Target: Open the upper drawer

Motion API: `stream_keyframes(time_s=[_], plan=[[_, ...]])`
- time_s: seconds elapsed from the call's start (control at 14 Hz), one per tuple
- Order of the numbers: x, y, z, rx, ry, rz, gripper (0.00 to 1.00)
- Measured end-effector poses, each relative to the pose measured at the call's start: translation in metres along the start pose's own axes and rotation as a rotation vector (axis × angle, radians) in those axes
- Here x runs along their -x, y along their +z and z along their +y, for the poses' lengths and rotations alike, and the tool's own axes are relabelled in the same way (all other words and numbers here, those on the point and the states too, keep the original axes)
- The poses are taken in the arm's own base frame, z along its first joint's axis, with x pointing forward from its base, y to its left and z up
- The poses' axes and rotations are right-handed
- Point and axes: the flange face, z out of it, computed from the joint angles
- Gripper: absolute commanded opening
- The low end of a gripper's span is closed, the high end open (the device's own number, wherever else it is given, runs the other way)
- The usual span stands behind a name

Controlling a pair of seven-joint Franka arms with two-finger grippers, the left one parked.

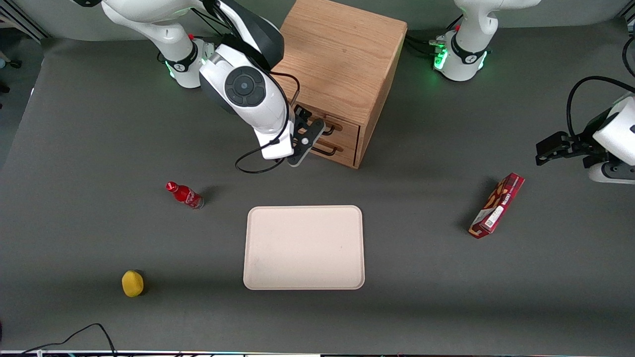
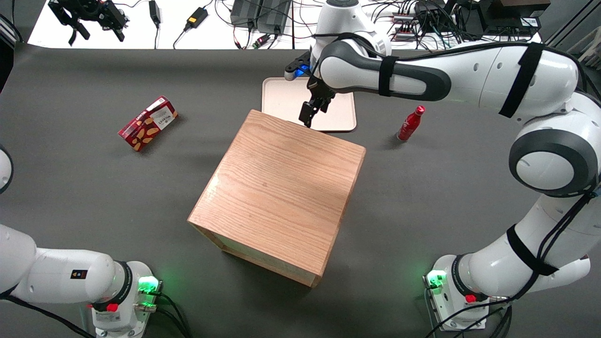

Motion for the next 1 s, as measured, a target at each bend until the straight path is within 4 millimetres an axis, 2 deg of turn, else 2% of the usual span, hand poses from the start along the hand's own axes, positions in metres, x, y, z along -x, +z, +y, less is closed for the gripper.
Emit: stream_keyframes(time_s=[0.5,1.0], plan=[[-0.004,-0.007,-0.018,-0.006,-0.009,0.015,1.0],[-0.003,-0.002,-0.012,-0.007,-0.002,0.006,1.0]])
